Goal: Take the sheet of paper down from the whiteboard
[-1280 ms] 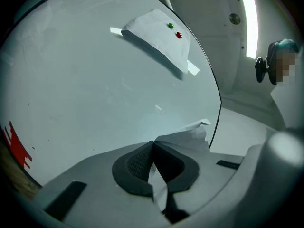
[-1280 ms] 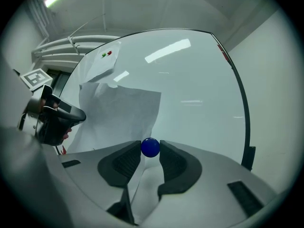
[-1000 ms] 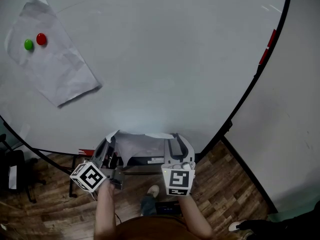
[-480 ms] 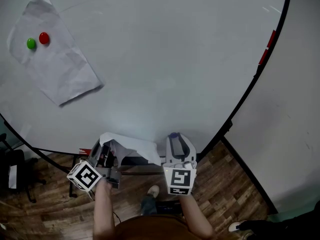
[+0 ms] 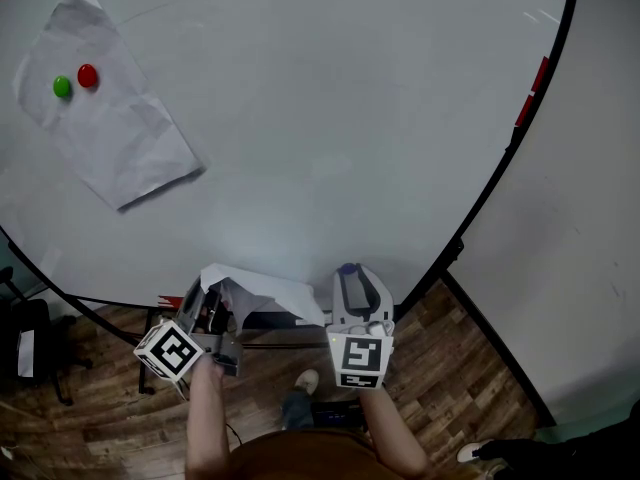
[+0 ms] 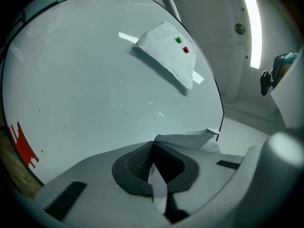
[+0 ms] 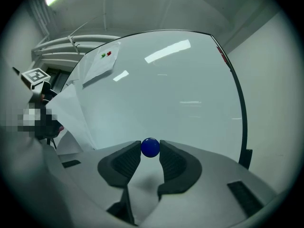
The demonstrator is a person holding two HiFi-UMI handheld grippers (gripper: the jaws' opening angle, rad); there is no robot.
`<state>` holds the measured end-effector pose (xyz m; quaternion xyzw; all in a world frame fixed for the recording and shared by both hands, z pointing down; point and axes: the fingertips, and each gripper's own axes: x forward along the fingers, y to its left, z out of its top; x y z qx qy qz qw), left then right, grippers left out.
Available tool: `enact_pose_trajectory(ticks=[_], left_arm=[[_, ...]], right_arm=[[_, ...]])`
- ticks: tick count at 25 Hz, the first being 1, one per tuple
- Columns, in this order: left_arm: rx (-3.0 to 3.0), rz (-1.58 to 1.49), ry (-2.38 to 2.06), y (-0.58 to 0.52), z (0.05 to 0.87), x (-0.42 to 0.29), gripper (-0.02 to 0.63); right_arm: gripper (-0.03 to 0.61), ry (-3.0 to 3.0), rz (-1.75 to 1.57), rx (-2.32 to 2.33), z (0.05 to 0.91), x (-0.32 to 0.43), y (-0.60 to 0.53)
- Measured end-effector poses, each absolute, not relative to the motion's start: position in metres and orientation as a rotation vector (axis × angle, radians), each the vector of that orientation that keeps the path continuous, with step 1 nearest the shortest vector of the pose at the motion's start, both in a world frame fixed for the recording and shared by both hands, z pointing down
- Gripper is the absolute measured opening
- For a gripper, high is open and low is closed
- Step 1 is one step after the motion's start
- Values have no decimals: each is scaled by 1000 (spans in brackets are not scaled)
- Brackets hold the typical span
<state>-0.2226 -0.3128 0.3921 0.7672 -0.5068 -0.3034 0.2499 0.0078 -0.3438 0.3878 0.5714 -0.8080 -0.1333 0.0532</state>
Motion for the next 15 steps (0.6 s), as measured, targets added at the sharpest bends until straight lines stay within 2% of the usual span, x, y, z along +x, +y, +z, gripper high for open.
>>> enact_pose_trajectory(ticks=[15], left_arm=[[2065,-816,-1384,-316,399,-225,23]], right_arm=[[135,-2448,-416,1733,391,8,-346]])
